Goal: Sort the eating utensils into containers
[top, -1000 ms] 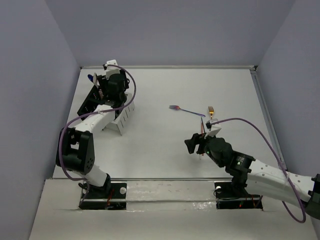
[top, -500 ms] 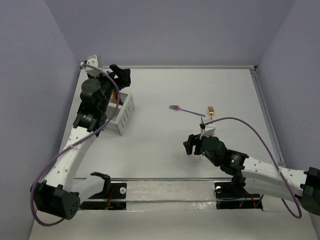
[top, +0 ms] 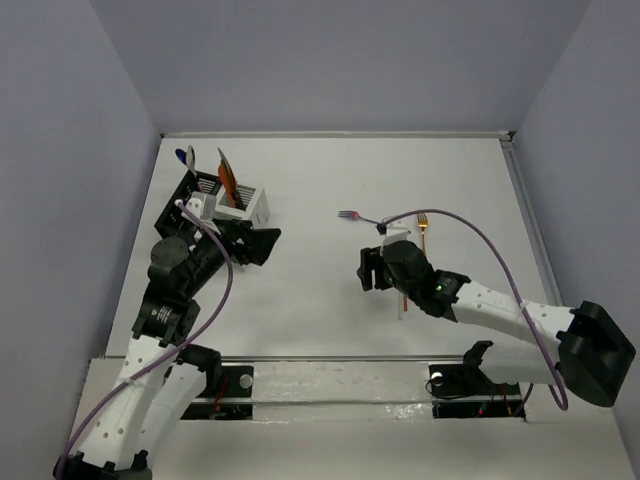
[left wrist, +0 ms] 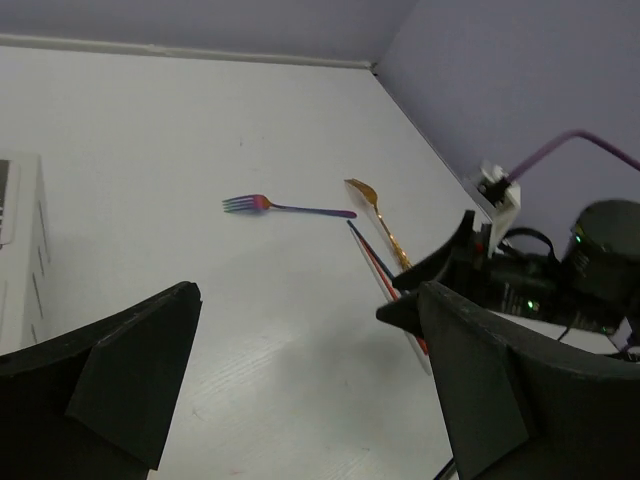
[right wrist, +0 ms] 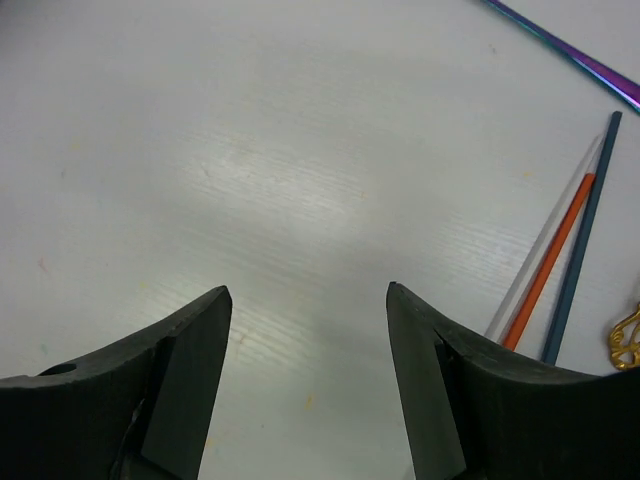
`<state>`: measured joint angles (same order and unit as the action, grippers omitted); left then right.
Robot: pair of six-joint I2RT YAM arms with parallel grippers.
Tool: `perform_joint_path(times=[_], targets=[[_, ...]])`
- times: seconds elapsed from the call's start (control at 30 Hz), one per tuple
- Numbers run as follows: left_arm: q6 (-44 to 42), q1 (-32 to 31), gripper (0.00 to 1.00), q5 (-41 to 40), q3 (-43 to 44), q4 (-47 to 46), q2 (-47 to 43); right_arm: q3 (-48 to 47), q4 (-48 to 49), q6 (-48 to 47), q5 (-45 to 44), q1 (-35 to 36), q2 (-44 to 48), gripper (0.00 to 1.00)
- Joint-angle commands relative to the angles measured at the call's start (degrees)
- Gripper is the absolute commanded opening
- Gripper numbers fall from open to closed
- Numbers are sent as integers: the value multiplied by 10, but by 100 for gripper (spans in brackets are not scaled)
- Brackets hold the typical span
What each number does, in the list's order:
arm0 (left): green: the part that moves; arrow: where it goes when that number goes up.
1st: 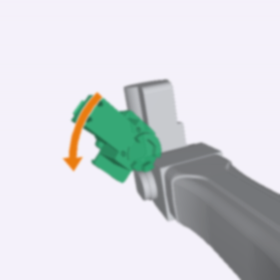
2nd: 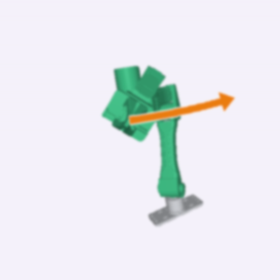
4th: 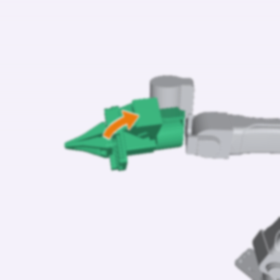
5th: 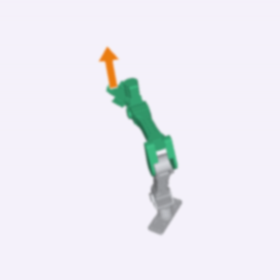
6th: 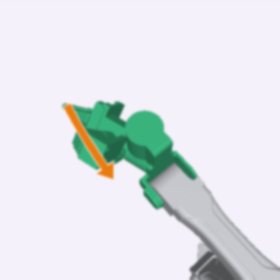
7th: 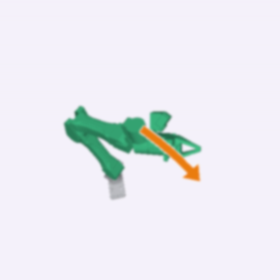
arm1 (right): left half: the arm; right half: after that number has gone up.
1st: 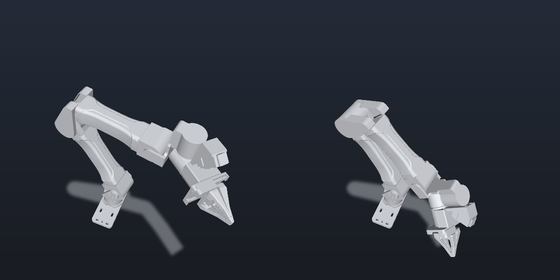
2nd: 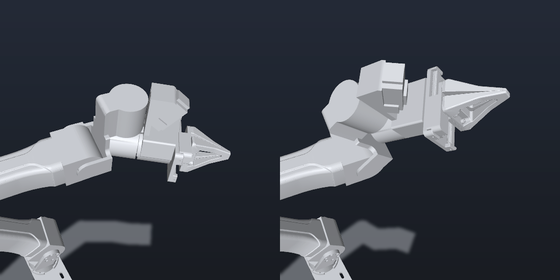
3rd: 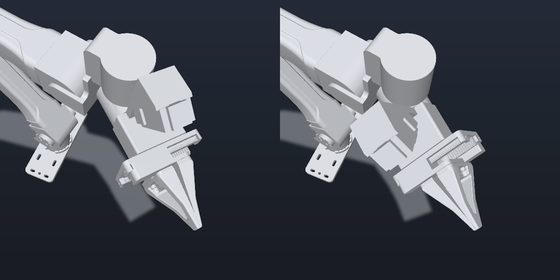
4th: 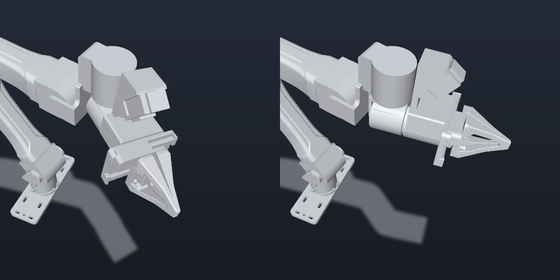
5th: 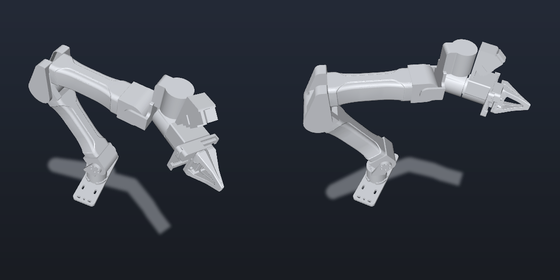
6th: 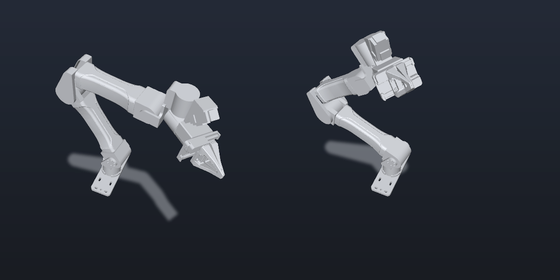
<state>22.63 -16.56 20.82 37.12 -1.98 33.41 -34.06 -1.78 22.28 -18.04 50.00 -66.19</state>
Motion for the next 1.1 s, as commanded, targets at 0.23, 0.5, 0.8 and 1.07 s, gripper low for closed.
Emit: perform_joint_path(times=[0.23,0.5,0.8,1.07], targets=[[-21,-12,92,80,-1,-16,-20,-176,-83,-154,105,-140,-151,67],[-38,-75,96,-12,16,28,-40,-317,-114,-265,176,-201,-303,64],[-42,-98,97,-23,19,34,-50,-458,-169,-324,201,-218,-440,65],[-42,-98,97,-30,18,35,-55,-525,-200,-359,222,-223,-519,64]])
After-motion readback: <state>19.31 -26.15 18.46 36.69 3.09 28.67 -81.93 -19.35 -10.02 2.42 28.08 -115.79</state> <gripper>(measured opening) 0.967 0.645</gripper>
